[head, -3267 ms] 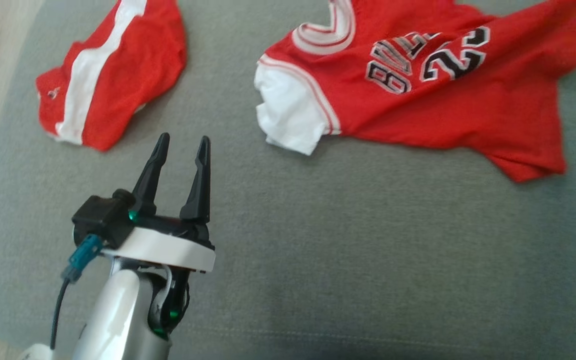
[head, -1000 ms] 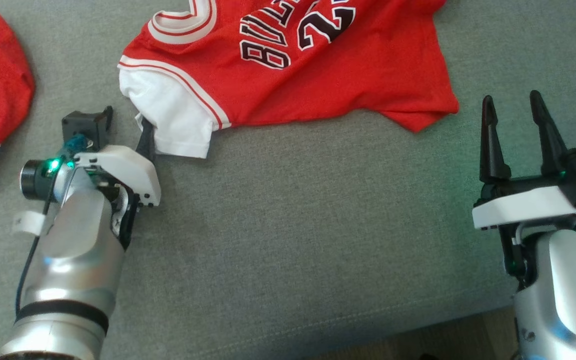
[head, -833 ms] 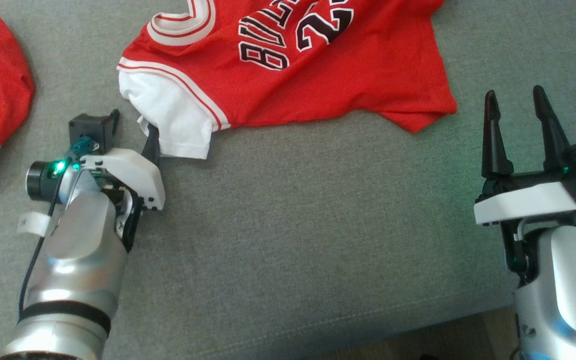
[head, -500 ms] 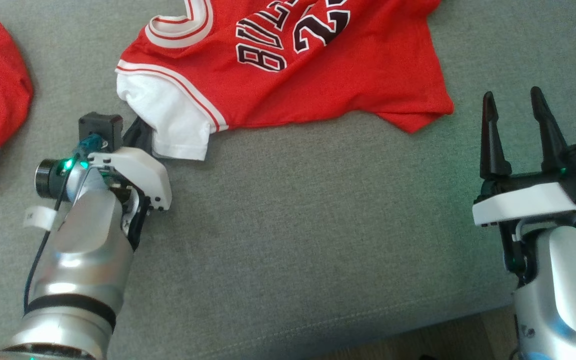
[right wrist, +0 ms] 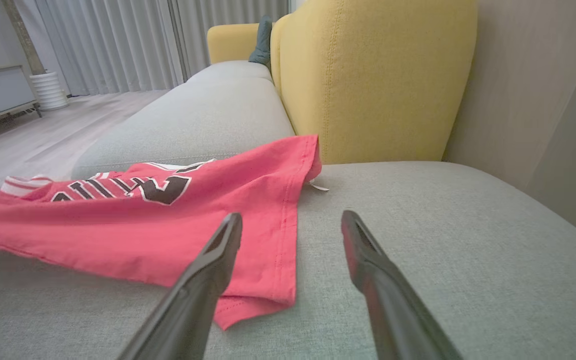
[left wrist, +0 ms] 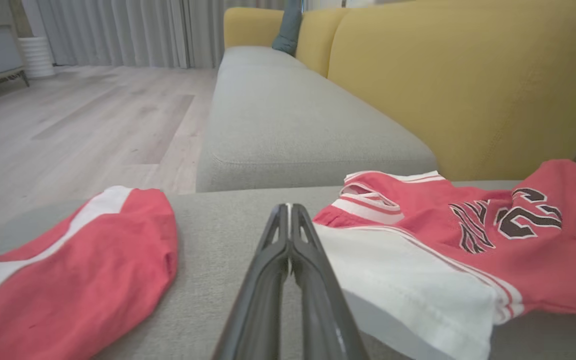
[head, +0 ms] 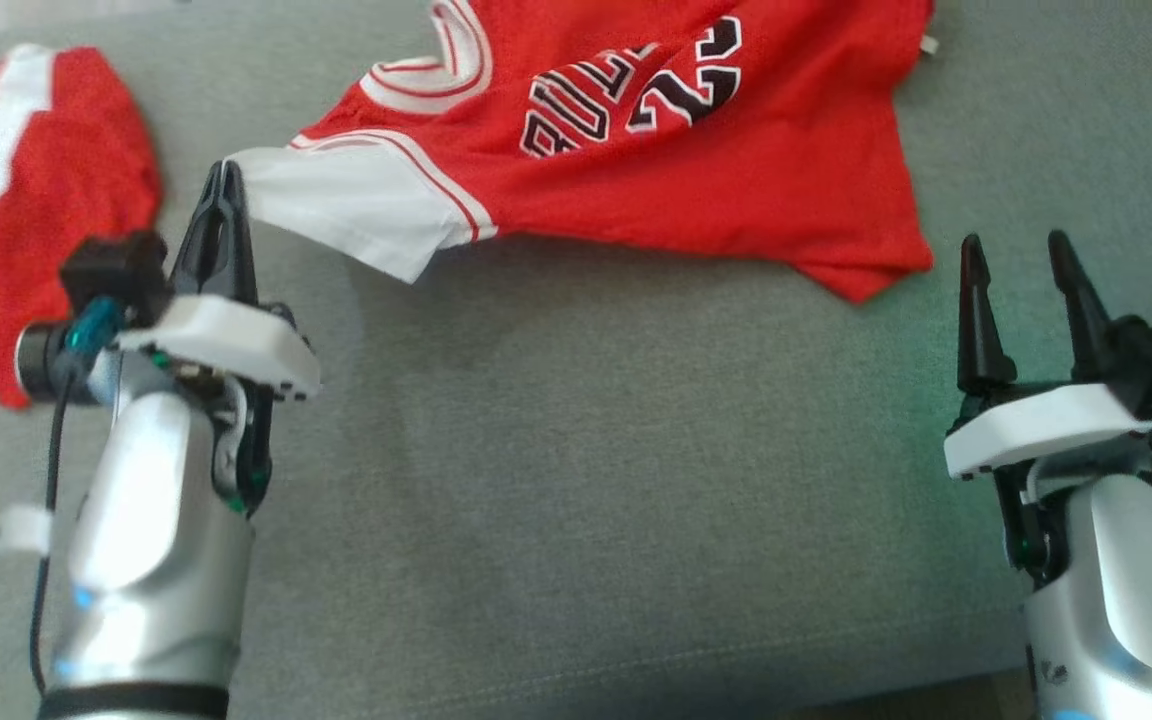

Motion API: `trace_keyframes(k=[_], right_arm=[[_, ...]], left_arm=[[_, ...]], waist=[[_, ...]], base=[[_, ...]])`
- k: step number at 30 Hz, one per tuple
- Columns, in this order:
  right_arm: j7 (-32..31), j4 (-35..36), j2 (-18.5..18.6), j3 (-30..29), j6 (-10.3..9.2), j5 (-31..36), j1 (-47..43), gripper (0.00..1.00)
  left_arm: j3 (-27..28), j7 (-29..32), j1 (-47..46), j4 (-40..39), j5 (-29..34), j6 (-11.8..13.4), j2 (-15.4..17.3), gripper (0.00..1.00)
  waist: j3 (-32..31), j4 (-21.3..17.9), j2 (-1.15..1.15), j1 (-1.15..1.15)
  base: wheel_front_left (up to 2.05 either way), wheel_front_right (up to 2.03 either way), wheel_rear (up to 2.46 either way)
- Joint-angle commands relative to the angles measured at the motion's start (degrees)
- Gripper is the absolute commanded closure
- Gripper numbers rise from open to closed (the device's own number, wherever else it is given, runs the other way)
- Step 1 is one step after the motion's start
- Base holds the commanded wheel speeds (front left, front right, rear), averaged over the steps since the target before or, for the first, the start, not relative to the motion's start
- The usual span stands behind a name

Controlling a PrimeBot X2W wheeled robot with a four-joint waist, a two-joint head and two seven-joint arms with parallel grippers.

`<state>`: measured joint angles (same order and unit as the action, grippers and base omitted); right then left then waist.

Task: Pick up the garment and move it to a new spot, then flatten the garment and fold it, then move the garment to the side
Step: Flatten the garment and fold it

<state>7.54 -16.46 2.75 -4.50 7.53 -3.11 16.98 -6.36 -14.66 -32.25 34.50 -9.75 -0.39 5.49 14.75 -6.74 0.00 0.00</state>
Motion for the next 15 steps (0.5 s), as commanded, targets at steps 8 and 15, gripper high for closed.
trace_keyframes(k=[8, 15], right_arm=[[-1.6, -4.1, 0.1, -0.1, -0.04, -1.8, 0.1, 0.0], [-3.3, -8.4, 0.1, 2.7, -0.04, -6.2, -0.7, 0.0]], left_arm=[[5.5, -0.3, 6.6, -13.7, 1.0, 1.5, -0.3, 1.0], [7.2, -0.3, 9.7, -16.4, 2.1, 1.9, -1.1, 1.0]], waist=[[-3.4, 3.6, 0.0, 0.0], [-4.5, 4.5, 0.0, 0.0]], base=[[0.0, 0.0, 0.0], [0.0, 0.0, 0.0]])
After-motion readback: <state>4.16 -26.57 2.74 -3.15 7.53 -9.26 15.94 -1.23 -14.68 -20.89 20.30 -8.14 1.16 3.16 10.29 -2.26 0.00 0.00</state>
